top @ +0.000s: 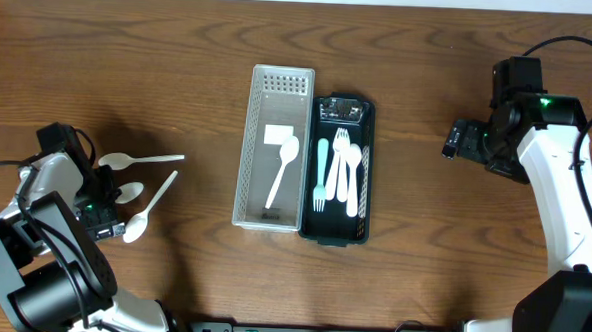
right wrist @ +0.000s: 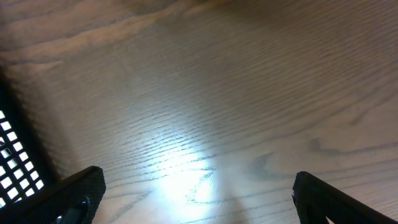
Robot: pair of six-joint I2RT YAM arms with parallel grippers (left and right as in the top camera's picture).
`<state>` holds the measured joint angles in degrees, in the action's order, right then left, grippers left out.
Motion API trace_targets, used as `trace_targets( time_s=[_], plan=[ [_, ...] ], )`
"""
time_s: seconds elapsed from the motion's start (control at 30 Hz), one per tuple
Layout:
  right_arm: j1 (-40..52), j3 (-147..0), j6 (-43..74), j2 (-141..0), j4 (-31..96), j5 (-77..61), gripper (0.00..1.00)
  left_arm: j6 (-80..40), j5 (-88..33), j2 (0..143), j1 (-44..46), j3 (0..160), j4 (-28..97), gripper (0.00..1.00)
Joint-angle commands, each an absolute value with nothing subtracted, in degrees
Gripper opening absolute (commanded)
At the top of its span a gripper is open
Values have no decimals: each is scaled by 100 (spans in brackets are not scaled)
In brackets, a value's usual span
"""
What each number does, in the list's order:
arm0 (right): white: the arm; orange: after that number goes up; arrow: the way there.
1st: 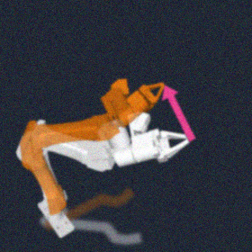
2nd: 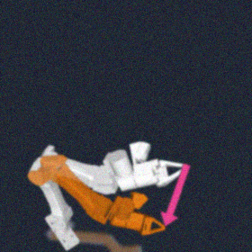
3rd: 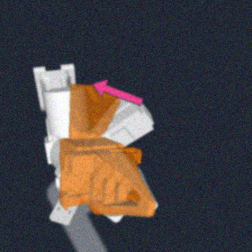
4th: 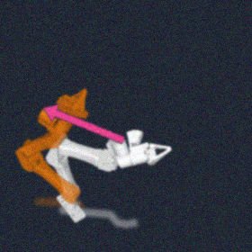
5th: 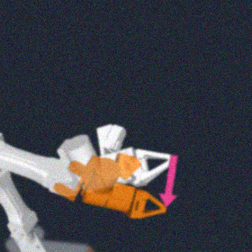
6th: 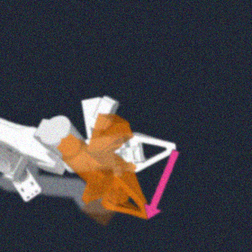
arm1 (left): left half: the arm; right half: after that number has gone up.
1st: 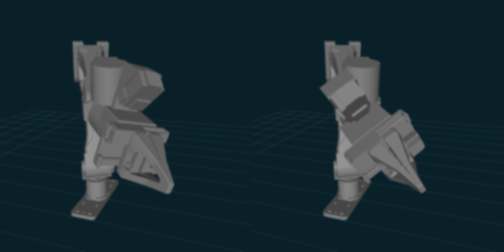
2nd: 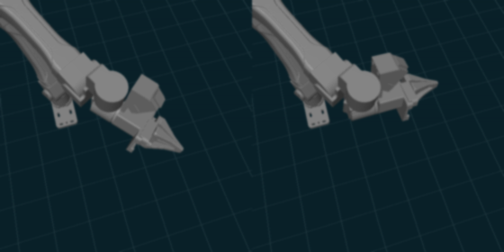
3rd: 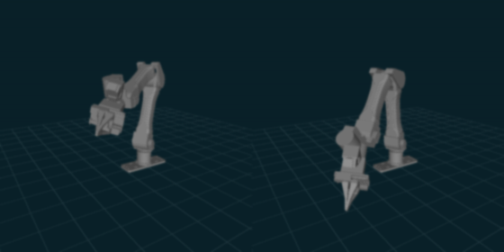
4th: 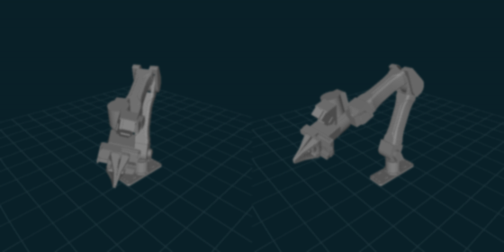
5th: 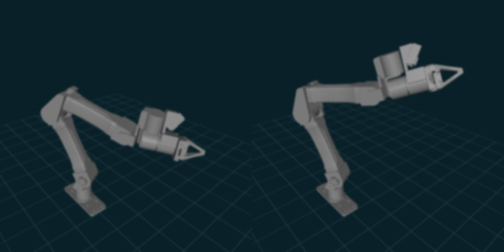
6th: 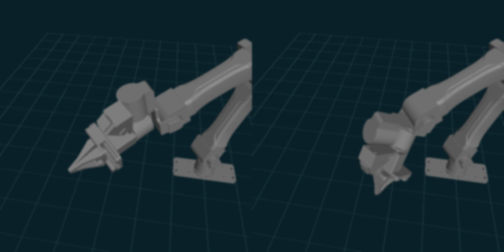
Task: Pack container
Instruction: 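Lower the left gripper onto the next white spoon and grasp it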
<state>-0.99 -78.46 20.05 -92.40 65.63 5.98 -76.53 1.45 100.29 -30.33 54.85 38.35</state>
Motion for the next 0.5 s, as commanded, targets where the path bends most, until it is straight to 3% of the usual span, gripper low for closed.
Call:
trace_targets(
  time_s=[0.0, 0.13, 0.33, 0.47],
  plan=[
    [-110, -7870, 1918, -9194, 6580, 576, 99, -7725, 154, 10086, -3063, 5470, 3806, 96],
    [-110, -7870, 1918, -9194, 6584, 576, 99, -7725, 154, 10086, -3063, 5470, 3804, 90],
    [-110, -7870, 1918, -9194, 6584, 576, 99, -7723, 154, 10086, -3063, 5470, 3809, 70],
    [-110, -7870, 1918, -9194, 6598, 576, 99, -7723, 174, 10086, -3063, 5470, 3806, 68]
  ],
)
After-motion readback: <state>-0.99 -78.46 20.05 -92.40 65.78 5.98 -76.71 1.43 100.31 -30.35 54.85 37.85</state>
